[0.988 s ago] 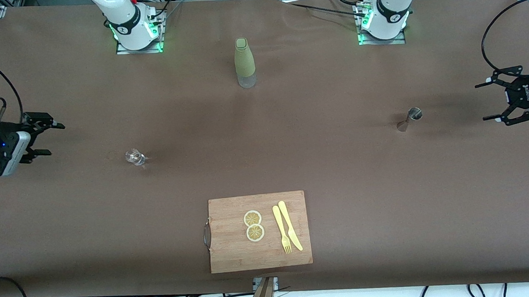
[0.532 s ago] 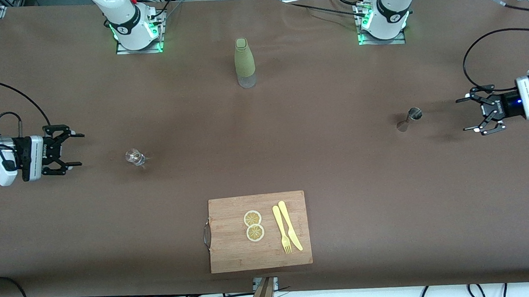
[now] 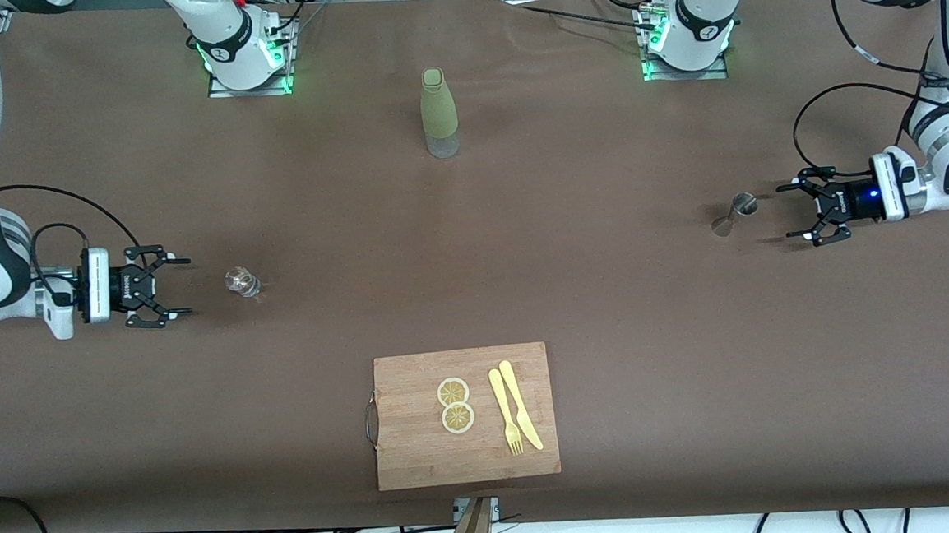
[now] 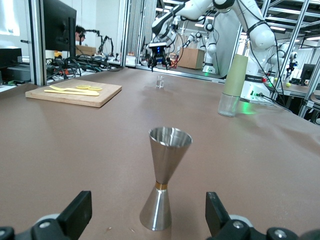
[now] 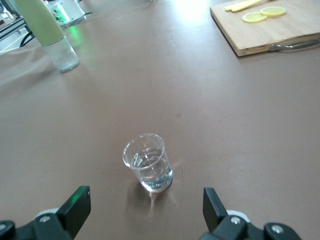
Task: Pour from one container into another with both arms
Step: 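Reach the right gripper to the glass cup while the left gripper reaches the jigger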
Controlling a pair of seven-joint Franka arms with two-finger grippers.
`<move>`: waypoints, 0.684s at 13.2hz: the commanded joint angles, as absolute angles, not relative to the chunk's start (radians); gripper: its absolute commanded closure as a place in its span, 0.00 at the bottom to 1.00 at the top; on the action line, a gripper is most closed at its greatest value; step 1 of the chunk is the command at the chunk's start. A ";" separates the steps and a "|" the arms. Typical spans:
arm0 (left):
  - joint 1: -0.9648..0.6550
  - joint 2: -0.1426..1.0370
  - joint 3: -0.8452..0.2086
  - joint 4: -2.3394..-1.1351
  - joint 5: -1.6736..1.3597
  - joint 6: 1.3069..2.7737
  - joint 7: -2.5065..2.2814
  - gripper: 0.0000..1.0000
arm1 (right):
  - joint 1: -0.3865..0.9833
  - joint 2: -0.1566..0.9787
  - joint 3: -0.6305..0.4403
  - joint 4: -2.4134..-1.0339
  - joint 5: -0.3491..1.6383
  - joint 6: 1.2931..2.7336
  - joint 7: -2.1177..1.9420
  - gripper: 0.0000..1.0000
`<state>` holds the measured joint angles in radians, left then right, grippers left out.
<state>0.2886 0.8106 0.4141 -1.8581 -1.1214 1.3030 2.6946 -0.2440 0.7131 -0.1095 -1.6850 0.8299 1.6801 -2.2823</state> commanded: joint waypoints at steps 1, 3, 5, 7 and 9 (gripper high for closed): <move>0.291 0.879 0.413 -1.833 -1.150 1.278 2.838 0.00 | -0.256 0.761 -0.101 -1.684 0.894 1.661 -2.409 0.00; 0.279 0.925 0.407 -1.833 -1.176 1.266 2.868 0.00 | -0.255 0.797 -0.098 -1.692 0.926 1.661 -2.489 0.00; 0.272 0.952 0.385 -1.830 -1.201 1.266 2.891 0.00 | -0.255 0.821 -0.095 -1.697 0.954 1.660 -2.536 0.00; 0.256 0.979 0.359 -1.819 -1.201 1.266 2.898 0.00 | -0.245 0.840 -0.091 -1.697 0.994 1.638 -2.568 0.00; 0.247 0.980 0.351 -1.822 -1.198 1.258 2.919 0.00 | -0.244 0.867 -0.080 -1.697 1.018 1.634 -2.589 0.00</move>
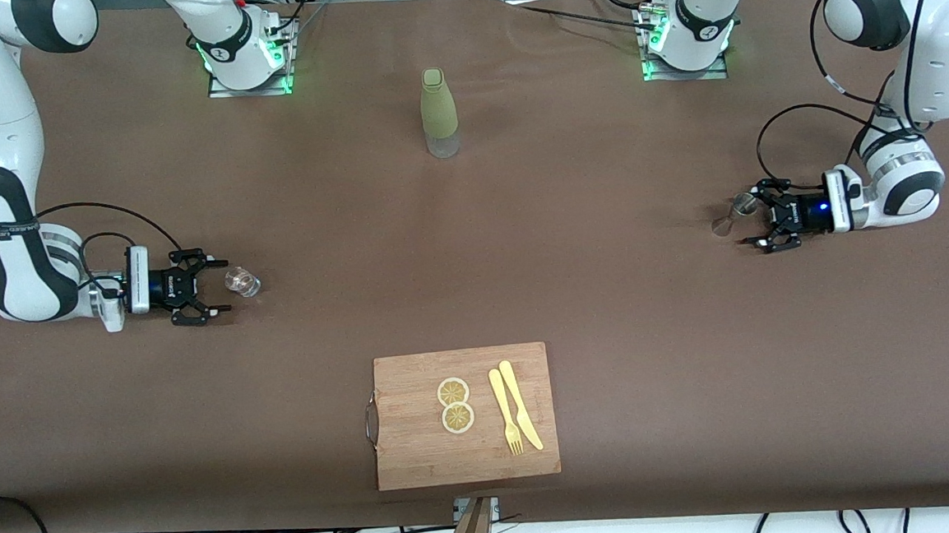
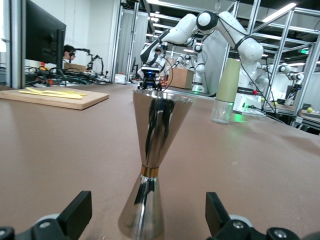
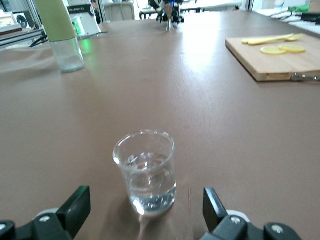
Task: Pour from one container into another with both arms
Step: 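Reach the right gripper to the glass cup while the left gripper reaches the jigger, then close the right gripper on the glass cup while the left gripper grasps the jigger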
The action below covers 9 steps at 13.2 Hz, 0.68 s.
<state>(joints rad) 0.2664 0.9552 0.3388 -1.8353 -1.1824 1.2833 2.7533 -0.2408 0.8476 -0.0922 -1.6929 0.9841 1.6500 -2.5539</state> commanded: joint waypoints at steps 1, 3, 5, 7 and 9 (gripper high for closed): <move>0.247 0.980 0.350 -1.821 -1.198 1.255 2.921 0.00 | -0.244 0.876 -0.071 -1.697 1.020 1.632 -2.591 0.00; 0.247 0.979 0.350 -1.821 -1.192 1.252 2.921 0.00 | -0.242 0.885 -0.067 -1.697 1.025 1.625 -2.599 0.00; 0.239 0.979 0.344 -1.821 -1.189 1.249 2.921 0.00 | -0.242 0.894 -0.066 -1.697 1.025 1.621 -2.600 0.00; 0.236 0.976 0.342 -1.821 -1.187 1.241 2.922 0.00 | -0.242 0.897 -0.054 -1.697 1.028 1.617 -2.600 0.01; 0.232 0.976 0.341 -1.821 -1.186 1.223 2.928 0.00 | -0.241 0.903 -0.049 -1.697 1.046 1.615 -2.600 0.02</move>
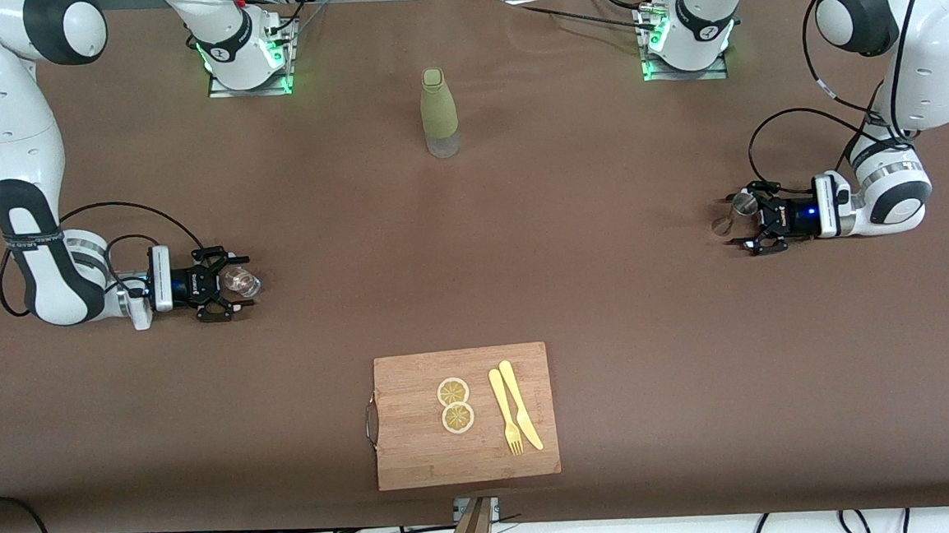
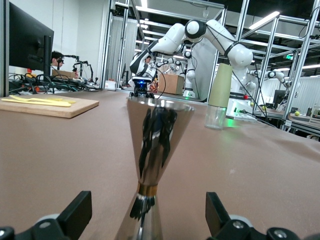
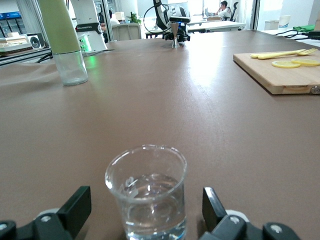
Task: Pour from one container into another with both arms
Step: 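Close the right gripper on the glass cup while the left gripper grasps the jigger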
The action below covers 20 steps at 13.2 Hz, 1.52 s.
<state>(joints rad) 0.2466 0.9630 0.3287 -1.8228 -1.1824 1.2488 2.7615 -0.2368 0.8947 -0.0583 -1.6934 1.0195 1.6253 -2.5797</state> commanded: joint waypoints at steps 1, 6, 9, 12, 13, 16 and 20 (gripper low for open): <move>0.229 0.971 0.341 -1.821 -1.186 1.221 2.928 0.00 | -0.241 0.908 -0.048 -1.697 1.055 1.617 -2.600 0.02; 0.229 0.965 0.342 -1.813 -1.186 1.206 2.918 0.09 | -0.242 0.920 -0.038 -1.690 1.083 1.615 -2.597 0.55; 0.229 0.965 0.345 -1.810 -1.186 1.201 2.915 0.27 | -0.242 0.927 -0.037 -1.690 1.100 1.614 -2.586 0.72; 0.229 0.965 0.350 -1.804 -1.184 1.198 2.913 0.28 | -0.245 0.927 -0.037 -1.687 1.141 1.580 -2.583 0.82; 0.229 0.965 0.353 -1.804 -1.177 1.193 2.913 0.29 | -0.247 0.927 -0.037 -1.687 1.143 1.580 -2.576 0.85; 0.229 0.965 0.353 -1.804 -1.172 1.193 2.913 0.49 | -0.247 0.927 -0.037 -1.684 1.144 1.542 -2.546 1.00; 0.230 0.971 0.353 -1.804 -1.172 1.193 2.924 1.00 | -0.242 0.925 -0.012 -1.671 1.166 1.482 -2.481 1.00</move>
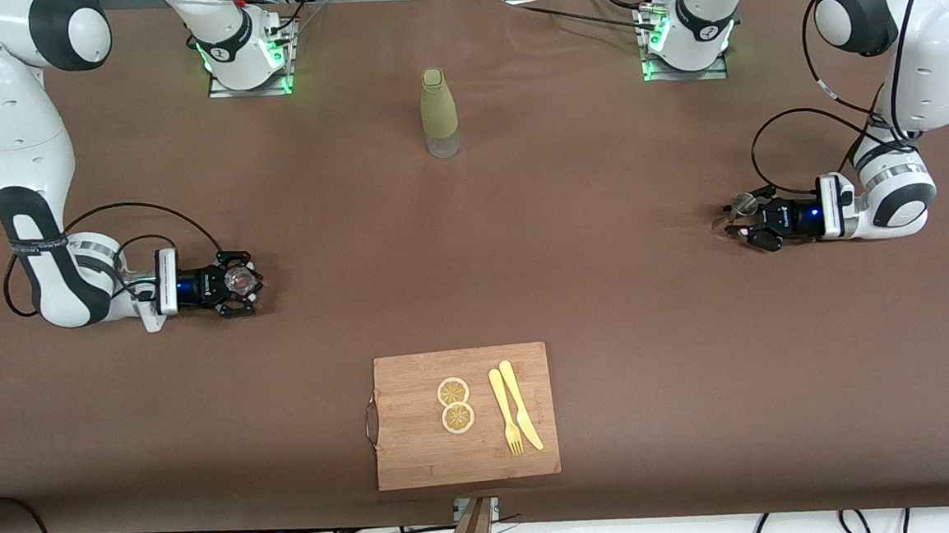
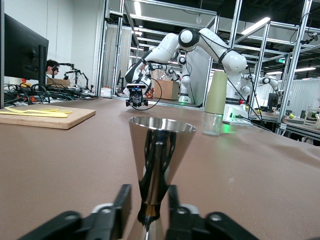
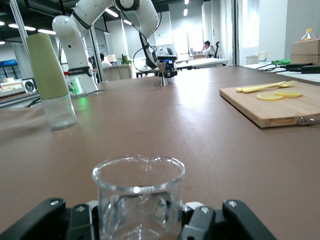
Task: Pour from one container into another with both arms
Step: 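Close the right gripper on the glass cup while the left gripper grasps the jigger, then lift the glass cup with the right gripper while the left gripper lifts the jigger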
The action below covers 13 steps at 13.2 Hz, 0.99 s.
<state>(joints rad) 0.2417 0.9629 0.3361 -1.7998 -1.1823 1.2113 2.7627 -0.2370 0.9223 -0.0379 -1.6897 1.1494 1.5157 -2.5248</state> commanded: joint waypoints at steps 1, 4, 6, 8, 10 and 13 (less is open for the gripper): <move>0.229 0.973 0.353 -1.804 -1.172 1.195 2.924 1.00 | -0.242 0.925 0.004 -1.667 1.167 1.477 -2.474 1.00; 0.221 0.971 0.345 -1.804 -1.186 1.198 2.913 1.00 | -0.236 0.919 0.086 -1.634 1.207 1.477 -2.413 1.00; 0.212 0.963 0.312 -1.802 -1.224 1.197 2.887 1.00 | -0.207 0.919 0.132 -1.576 1.209 1.489 -2.343 1.00; 0.187 0.943 0.263 -1.790 -1.285 1.204 2.844 1.00 | -0.152 0.919 0.138 -1.531 1.241 1.500 -2.284 1.00; 0.125 0.925 0.241 -1.790 -1.356 1.247 2.804 1.00 | -0.109 0.913 0.140 -1.508 1.291 1.526 -2.257 1.00; 0.103 0.904 0.126 -1.790 -1.442 1.411 2.728 1.00 | -0.026 0.873 0.140 -1.491 1.362 1.613 -2.250 1.00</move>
